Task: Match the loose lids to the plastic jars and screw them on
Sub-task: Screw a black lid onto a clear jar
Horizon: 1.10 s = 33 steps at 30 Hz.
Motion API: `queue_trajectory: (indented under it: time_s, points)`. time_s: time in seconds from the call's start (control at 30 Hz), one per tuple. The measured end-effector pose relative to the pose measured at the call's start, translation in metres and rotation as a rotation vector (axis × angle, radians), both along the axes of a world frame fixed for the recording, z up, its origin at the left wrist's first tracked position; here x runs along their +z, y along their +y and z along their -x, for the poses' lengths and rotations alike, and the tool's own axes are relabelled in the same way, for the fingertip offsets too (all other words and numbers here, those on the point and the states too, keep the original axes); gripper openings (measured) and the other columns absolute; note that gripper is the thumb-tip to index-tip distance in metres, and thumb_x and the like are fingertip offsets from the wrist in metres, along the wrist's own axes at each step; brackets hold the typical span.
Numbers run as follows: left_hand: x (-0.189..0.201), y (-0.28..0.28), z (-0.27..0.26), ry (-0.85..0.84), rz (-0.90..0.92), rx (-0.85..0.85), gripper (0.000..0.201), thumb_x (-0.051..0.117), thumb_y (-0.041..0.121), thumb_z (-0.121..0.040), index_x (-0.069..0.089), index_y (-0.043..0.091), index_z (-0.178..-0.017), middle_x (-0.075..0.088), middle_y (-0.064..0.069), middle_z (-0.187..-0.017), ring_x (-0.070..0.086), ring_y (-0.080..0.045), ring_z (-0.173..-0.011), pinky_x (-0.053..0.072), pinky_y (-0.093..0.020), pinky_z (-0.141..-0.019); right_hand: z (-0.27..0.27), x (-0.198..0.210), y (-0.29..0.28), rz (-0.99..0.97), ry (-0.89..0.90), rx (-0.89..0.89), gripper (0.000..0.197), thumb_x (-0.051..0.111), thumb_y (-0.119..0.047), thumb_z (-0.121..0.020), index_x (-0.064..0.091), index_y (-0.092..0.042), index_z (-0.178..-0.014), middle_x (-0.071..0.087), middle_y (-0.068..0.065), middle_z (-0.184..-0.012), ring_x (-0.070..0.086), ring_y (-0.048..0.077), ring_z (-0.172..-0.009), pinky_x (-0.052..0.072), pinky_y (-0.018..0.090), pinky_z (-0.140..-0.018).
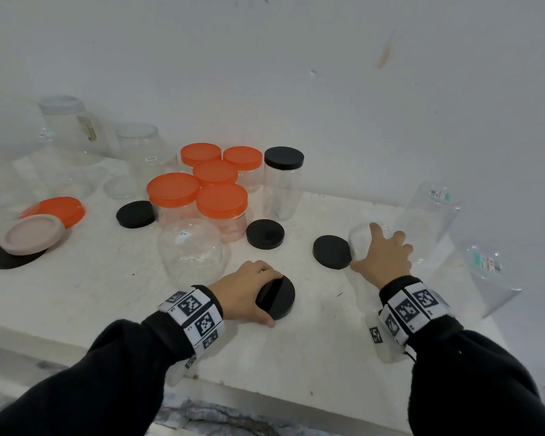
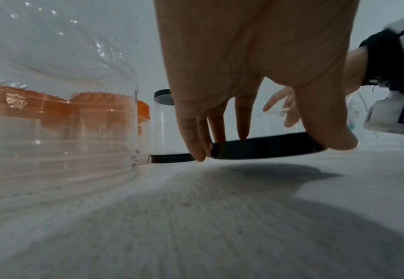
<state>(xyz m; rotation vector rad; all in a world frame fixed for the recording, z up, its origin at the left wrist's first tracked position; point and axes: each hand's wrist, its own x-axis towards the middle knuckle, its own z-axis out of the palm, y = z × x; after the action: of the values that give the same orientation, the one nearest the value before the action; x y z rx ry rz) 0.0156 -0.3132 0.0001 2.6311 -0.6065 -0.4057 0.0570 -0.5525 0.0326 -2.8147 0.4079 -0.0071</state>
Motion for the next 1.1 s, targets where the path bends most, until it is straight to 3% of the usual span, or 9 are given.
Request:
queue_trajectory:
  time_s: [0.13,0.3,0.43,0.57,0.67,0.8,0.9,1.0,1.1]
  points:
    - [-0.001,0.002,-0.002,-0.028,0.057,0.021,0.083,0.077,0.042,-0.07,0.034,0.027,-0.139,0.032,0.006,-0.138,0.028,-0.012,-0.126,0.034,-0.032,-0.105,0.009,0.01,0.002,-0.09,-0.061,0.022,0.084,0.071,-0.029,-0.076,0.021,-0.013,-0.142,0.029,0.021,-0.13,0.036,0.041,-0.114,0.03,0.034,-0.077]
    - [0.001,0.002,-0.002,-0.094,0.16,0.052,0.084,0.077,0.043,-0.07,0.034,0.024,-0.139,0.033,0.006,-0.138,0.029,-0.012,-0.126,0.032,-0.029,-0.105,0.018,0.025,0.006,-0.3,-0.052,0.057,0.079,0.068,-0.036,-0.077,0.026,-0.006,-0.137,0.042,0.02,-0.123,0.044,0.037,-0.109,0.042,0.039,-0.089]
    - [0.001,0.003,-0.002,-0.208,0.239,0.094,0.085,0.077,0.042,-0.071,0.034,0.023,-0.141,0.031,0.004,-0.141,0.029,-0.012,-0.129,0.028,-0.023,-0.106,0.024,0.033,0.015,-0.477,-0.043,0.151,0.07,0.065,-0.028,-0.08,0.028,-0.007,-0.136,0.046,0.01,-0.112,0.05,0.013,-0.083,0.038,0.02,-0.061]
    - [0.006,0.009,-0.003,-0.293,0.336,0.154,0.084,0.078,0.038,-0.07,0.035,0.02,-0.14,0.032,0.002,-0.141,0.03,-0.01,-0.128,0.027,-0.022,-0.106,0.027,0.03,0.03,-0.611,-0.074,0.223,0.085,0.072,-0.021,-0.075,0.019,-0.013,-0.142,0.034,0.013,-0.132,0.044,0.02,-0.104,0.042,0.029,-0.083]
    - [0.013,0.017,-0.004,-0.341,0.447,0.244,0.082,0.08,0.034,-0.07,0.038,0.019,-0.138,0.034,0.002,-0.137,0.033,-0.008,-0.123,0.028,-0.021,-0.104,0.028,0.023,0.041,-0.7,-0.092,0.273,0.092,0.074,-0.016,-0.072,0.016,-0.018,-0.143,0.03,0.008,-0.131,0.045,0.018,-0.105,0.044,0.032,-0.088]
    - [0.026,0.023,-0.006,-0.43,0.554,0.338,0.077,0.079,0.03,-0.071,0.039,0.019,-0.136,0.038,0.001,-0.133,0.036,-0.005,-0.118,0.031,-0.021,-0.1,0.027,0.016,0.048,-0.844,-0.059,0.305,0.098,0.077,-0.012,-0.071,0.014,-0.019,-0.146,0.038,0.005,-0.13,0.046,0.019,-0.113,0.042,0.027,-0.087]
    - [0.035,0.026,-0.007,-0.42,0.661,0.381,0.081,0.068,0.051,-0.064,0.041,0.021,-0.134,0.041,0.002,-0.132,0.04,-0.007,-0.119,0.036,-0.027,-0.1,0.027,0.011,0.05,-0.909,-0.032,0.341,0.102,0.083,-0.011,-0.065,0.019,-0.016,-0.144,0.043,0.002,-0.126,0.047,0.017,-0.115,0.042,0.025,-0.086]
    - [0.04,0.025,-0.008,-0.397,0.774,0.422,0.078,0.061,0.057,-0.059,0.042,0.027,-0.129,0.044,0.006,-0.128,0.044,-0.011,-0.12,0.042,-0.034,-0.1,0.027,0.006,0.056,-0.909,-0.054,0.389,0.104,0.089,-0.015,-0.058,0.024,-0.016,-0.139,0.043,0.0,-0.127,0.049,0.011,-0.111,0.042,0.015,-0.073]
    - [0.043,0.023,-0.009,-0.376,0.827,0.428,0.078,0.063,0.056,-0.059,0.044,0.025,-0.128,0.047,0.005,-0.129,0.047,-0.011,-0.119,0.044,-0.034,-0.098,0.027,0.001,0.061,-0.935,-0.055,0.435,0.107,0.09,-0.014,-0.055,0.021,-0.02,-0.138,0.038,-0.002,-0.132,0.046,0.01,-0.117,0.041,0.016,-0.079]
